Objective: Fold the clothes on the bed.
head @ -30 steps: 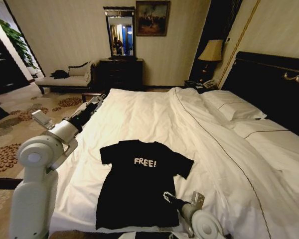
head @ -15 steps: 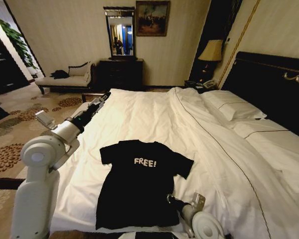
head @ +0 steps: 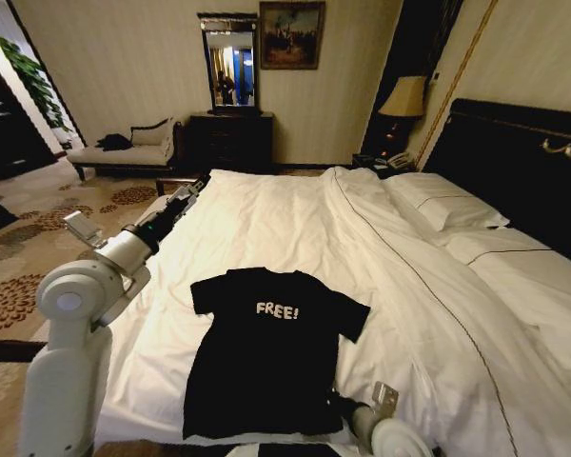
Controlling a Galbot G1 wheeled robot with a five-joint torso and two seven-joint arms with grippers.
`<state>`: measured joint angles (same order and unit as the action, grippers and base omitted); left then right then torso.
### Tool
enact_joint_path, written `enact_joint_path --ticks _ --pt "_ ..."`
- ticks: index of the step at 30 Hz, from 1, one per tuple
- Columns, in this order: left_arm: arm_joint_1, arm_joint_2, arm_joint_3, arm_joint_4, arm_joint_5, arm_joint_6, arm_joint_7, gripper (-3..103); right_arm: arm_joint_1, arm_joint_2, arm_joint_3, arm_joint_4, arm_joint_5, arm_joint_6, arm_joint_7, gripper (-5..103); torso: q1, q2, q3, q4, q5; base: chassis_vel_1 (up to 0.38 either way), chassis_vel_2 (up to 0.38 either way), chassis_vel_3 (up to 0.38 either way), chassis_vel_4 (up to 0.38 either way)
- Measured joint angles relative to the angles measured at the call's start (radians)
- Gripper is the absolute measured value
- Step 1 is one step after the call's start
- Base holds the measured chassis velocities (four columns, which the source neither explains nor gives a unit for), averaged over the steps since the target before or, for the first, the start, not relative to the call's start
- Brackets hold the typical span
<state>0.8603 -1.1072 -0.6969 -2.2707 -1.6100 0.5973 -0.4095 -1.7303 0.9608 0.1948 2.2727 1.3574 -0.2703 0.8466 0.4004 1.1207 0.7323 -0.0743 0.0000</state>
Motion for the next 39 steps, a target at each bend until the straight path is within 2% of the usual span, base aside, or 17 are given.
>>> enact_joint_path --ticks 6,7,9,11,12,16,18,20,23,24,26,28,30,31,35,37,39 --pt "0.004 0.001 -0.006 -0.002 -0.002 0.0 0.0 100 -0.02 0.012 0.016 0.007 -0.02 0.0 -0.001 -2 0.0 0.0 0.0 0.0 0.0 0.0 0.0 0.0 0.0" --pt "0.006 0.002 -0.008 -0.002 -0.002 0.0 0.0 100 -0.022 0.013 0.022 0.011 -0.027 0.0 -0.005 3 0.0 0.0 0.0 0.0 0.0 0.0 0.0 0.0 0.0" --pt "0.008 0.003 -0.009 -0.002 -0.002 0.0 0.0 100 -0.023 0.014 0.025 0.013 -0.03 0.0 -0.006 3 0.0 0.0 0.0 0.0 0.0 0.0 0.0 0.0 0.0" --pt "0.015 0.004 -0.011 -0.004 -0.002 0.0 0.0 100 -0.035 0.015 0.037 0.032 -0.033 0.001 -0.01 14 0.0 0.0 0.0 0.0001 0.0 0.0 0.0 0.0 0.0" --pt "0.015 0.004 -0.011 -0.004 -0.002 0.0 0.0 100 -0.035 0.015 0.037 0.032 -0.033 0.001 -0.01 14 0.0 0.0 0.0 0.0001 0.0 0.0 0.0 0.0 0.0" --pt "0.023 0.004 -0.018 -0.012 -0.003 0.0 0.0 100 -0.08 0.012 0.041 0.061 -0.046 0.007 -0.011 36 0.0 0.0 0.0 -0.0001 -0.0001 0.0 0.0 0.0 0.0" --pt "0.025 0.004 -0.019 -0.014 -0.003 0.0 0.0 100 -0.084 0.012 0.041 0.064 -0.048 0.007 -0.012 36 0.0 0.0 0.0 0.0 0.0 0.0 0.0 0.0 0.0" --pt "0.031 0.003 -0.021 -0.019 -0.003 0.0 0.0 100 -0.094 0.015 0.039 0.074 -0.055 0.006 -0.012 46 0.0 0.0 0.0 0.0 0.0001 0.0 0.0 0.0 0.0" --pt "0.034 0.006 -0.024 -0.019 -0.003 0.0 0.0 100 -0.099 0.014 0.044 0.092 -0.06 0.003 -0.012 46 0.0 0.0 0.0 -0.0001 0.0 0.0 0.0 0.0 0.0" --pt "0.038 0.01 -0.027 -0.015 -0.003 0.0 0.001 100 -0.097 0.013 0.055 0.107 -0.064 0.001 -0.012 57 0.0 0.0 0.0 -0.0002 0.0001 0.0 0.0 0.0 0.0" --pt "0.05 0.016 -0.026 0.019 0.014 0.002 0.005 100 -0.07 0.009 0.091 0.125 -0.074 0.002 -0.014 68 0.0 0.0 0.0 -0.0001 0.0001 0.0 0.0 0.0 0.0" --pt "0.06 0.018 -0.019 0.042 0.037 0.003 0.006 100 -0.049 0.008 0.106 0.126 -0.082 0.007 -0.019 73 0.0 0.0 0.0 -0.0001 0.0001 0.0 0.0 0.0 0.0" --pt "0.102 0.02 0.009 0.122 0.106 0.005 0.003 100 0.027 0.011 0.146 0.095 -0.13 0.041 -0.052 84 0.0 0.0 0.0 0.0001 -0.0004 0.0 0.0 0.0 0.0" --pt "0.102 0.02 0.009 0.122 0.106 0.005 0.003 100 0.027 0.011 0.146 0.095 -0.13 0.041 -0.052 84 0.0 0.0 0.0 0.0001 -0.0004 0.0 0.0 0.0 0.0" --pt "0.184 -0.004 0.049 0.223 0.144 -0.001 0.0 100 0.17 0.063 0.179 0.006 -0.287 0.095 -0.132 99 0.0 0.0 0.0 0.0002 -0.0001 0.0 0.0 0.0 0.0" --pt "0.19 -0.008 0.052 0.229 0.146 -0.002 0.0 100 0.18 0.07 0.181 0.001 -0.298 0.095 -0.136 99 0.0 0.0 0.0 0.0001 0.0 0.0 0.0 0.0 0.0" --pt "0.229 -0.035 0.066 0.28 0.164 -0.01 0.007 100 0.235 0.134 0.194 -0.028 -0.351 0.098 -0.149 100 0.0 0.0 0.0 0.0 0.0002 0.0 0.0 0.0 0.0"
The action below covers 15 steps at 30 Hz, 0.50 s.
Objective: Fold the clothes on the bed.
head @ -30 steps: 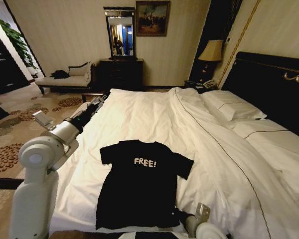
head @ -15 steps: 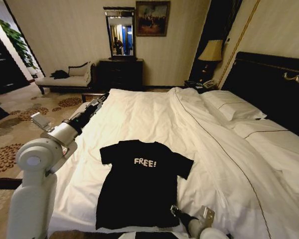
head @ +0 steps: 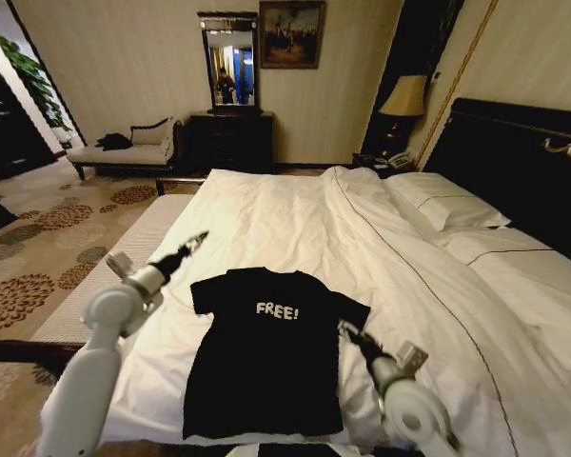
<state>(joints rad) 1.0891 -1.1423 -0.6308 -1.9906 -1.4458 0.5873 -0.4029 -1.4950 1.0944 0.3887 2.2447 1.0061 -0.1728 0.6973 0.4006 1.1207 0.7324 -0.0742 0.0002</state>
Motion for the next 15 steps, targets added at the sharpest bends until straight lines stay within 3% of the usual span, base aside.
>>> enact_joint_path --ticks 3,5,7,9,15 --pt "0.026 -0.017 0.007 0.04 0.027 -0.006 0.015 100 0.021 0.052 0.006 -0.012 -0.022 0.0 -0.001 100 0.0 0.0 0.0 -0.0001 0.0 0.0 0.0 0.0 0.0" --pt "0.076 -0.04 0.014 0.112 0.077 -0.02 0.063 100 0.035 0.139 0.021 -0.018 -0.045 -0.001 -0.001 100 0.0 0.0 0.0 0.0 -0.0004 0.0 0.0 0.0 0.0" --pt "0.09 -0.045 0.014 0.127 0.079 -0.021 0.077 100 0.036 0.16 0.026 -0.018 -0.047 -0.002 0.0 100 0.0 0.0 0.0 0.0001 -0.0005 0.0 0.0 0.0 0.0" --pt "0.131 -0.058 0.005 0.158 0.086 -0.027 0.136 100 0.01 0.234 0.054 0.0 -0.061 -0.002 0.003 100 0.0 0.0 0.0 -0.0003 -0.0002 0.0 0.0 0.0 0.0" --pt "0.154 -0.066 -0.007 0.188 0.088 -0.032 0.149 100 0.005 0.264 0.05 0.009 -0.07 -0.002 0.011 100 0.0 0.0 0.0 0.0003 -0.0002 0.0 0.0 0.0 0.0"
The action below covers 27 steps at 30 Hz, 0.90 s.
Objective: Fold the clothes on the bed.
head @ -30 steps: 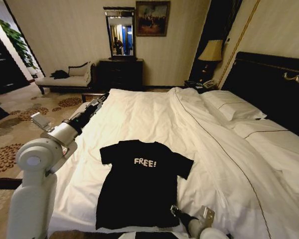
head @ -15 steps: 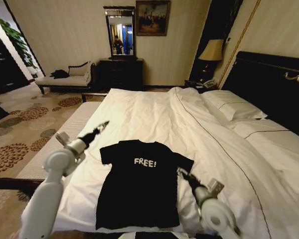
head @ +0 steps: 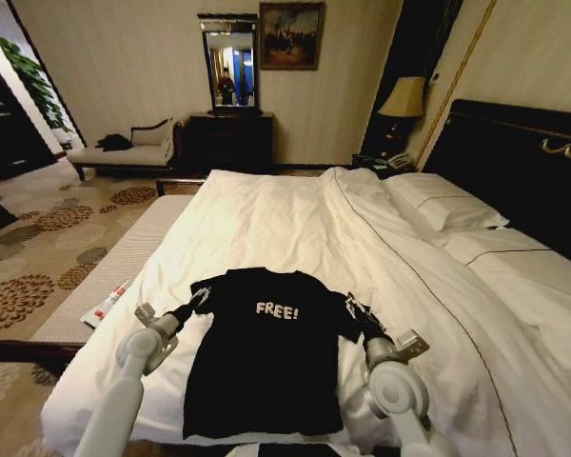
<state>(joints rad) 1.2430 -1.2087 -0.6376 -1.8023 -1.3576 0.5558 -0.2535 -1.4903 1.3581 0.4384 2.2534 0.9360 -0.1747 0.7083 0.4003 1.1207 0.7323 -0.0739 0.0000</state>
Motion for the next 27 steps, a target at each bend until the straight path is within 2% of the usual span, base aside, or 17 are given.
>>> enact_joint_path --ticks 3,11,15,19,24,27 --pt "-0.002 -0.006 0.0 0.032 0.013 -0.001 -0.003 100 -0.009 0.013 0.006 0.01 0.004 -0.002 0.011 100 0.0 0.0 0.0 -0.0006 -0.0001 0.0 0.0 0.0 0.0" --pt "-0.003 -0.006 -0.006 0.122 0.06 -0.017 0.008 100 -0.042 0.033 0.023 0.028 0.005 -0.005 0.021 100 0.0 0.0 0.0 -0.0002 0.0001 0.0 0.0 0.0 0.0" --pt "-0.08 -0.007 0.037 0.185 0.069 -0.038 0.018 100 -0.049 0.029 0.023 0.031 0.007 -0.007 0.026 100 0.0 0.0 0.0 -0.0009 0.0 0.0 0.0 0.0 0.0" --pt "-0.108 -0.018 0.043 0.181 0.047 -0.043 0.016 100 -0.045 0.016 0.019 0.027 0.013 -0.008 0.031 100 0.0 0.0 0.0 -0.0002 0.0 0.0 0.0 0.0 0.0" --pt "-0.121 -0.021 0.037 0.16 0.023 -0.043 0.006 100 -0.049 0.013 0.023 0.026 0.015 -0.01 0.036 100 0.0 0.0 0.0 -0.0006 0.0 0.0 0.0 0.0 0.0" --pt "-0.123 -0.012 0.01 0.122 0.002 -0.05 -0.002 100 -0.048 0.013 0.023 0.025 0.017 -0.01 0.037 100 0.0 0.0 0.0 -0.0002 -0.0001 0.0 0.0 0.0 0.0"
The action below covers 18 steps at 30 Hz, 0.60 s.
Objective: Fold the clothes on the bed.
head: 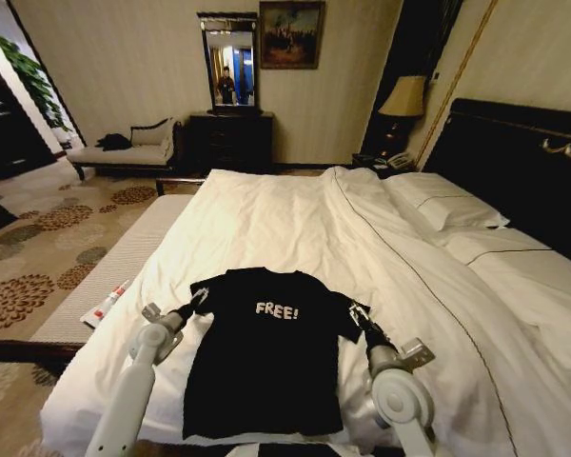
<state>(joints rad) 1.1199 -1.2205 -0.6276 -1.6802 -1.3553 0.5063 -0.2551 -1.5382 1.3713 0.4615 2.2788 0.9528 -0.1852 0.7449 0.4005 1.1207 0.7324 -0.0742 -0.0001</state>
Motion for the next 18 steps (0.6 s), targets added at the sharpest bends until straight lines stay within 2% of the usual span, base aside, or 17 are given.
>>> enact_joint_path --ticks 3,7,8,12,13,15,18 --pt "0.0 0.008 -0.031 -0.036 -0.018 -0.011 -0.003 100 0.0 -0.001 -0.001 -0.002 0.0 0.0 0.0 100 0.0 0.0 0.0 -0.0001 -0.0001 0.0 0.0 0.0 0.0" --pt "0.045 0.041 -0.133 -0.162 -0.044 -0.026 -0.007 100 0.001 -0.004 -0.001 -0.002 0.0 0.0 0.001 100 0.0 0.0 0.0 0.0 0.0003 0.0 0.0 0.0 0.0" --pt "0.045 0.041 -0.133 -0.162 -0.044 -0.026 -0.007 100 0.001 -0.004 -0.001 -0.002 0.0 0.0 0.001 100 0.0 0.0 0.0 0.0 0.0003 0.0 0.0 0.0 0.0" --pt "0.114 0.069 -0.254 -0.256 -0.137 -0.023 -0.041 100 0.021 -0.012 0.006 -0.013 0.009 0.0 0.004 100 0.0 0.0 0.0 0.0001 -0.0001 0.0 0.0 0.0 0.0" --pt "0.114 0.069 -0.254 -0.256 -0.137 -0.023 -0.041 100 0.021 -0.012 0.006 -0.013 0.009 0.0 0.004 100 0.0 0.0 0.0 0.0001 -0.0001 0.0 0.0 0.0 0.0" --pt "0.147 0.068 -0.311 -0.311 -0.191 -0.019 -0.068 100 0.04 -0.023 0.023 -0.027 0.033 0.0 0.006 100 0.0 0.0 0.0 0.0 0.0 0.0 0.0 0.0 0.0" --pt "0.207 0.062 -0.354 -0.381 -0.196 -0.004 -0.082 100 0.063 -0.042 0.049 -0.051 0.069 -0.001 0.001 100 0.0 0.0 0.0 -0.0001 0.0001 0.0 0.0 0.0 0.0"
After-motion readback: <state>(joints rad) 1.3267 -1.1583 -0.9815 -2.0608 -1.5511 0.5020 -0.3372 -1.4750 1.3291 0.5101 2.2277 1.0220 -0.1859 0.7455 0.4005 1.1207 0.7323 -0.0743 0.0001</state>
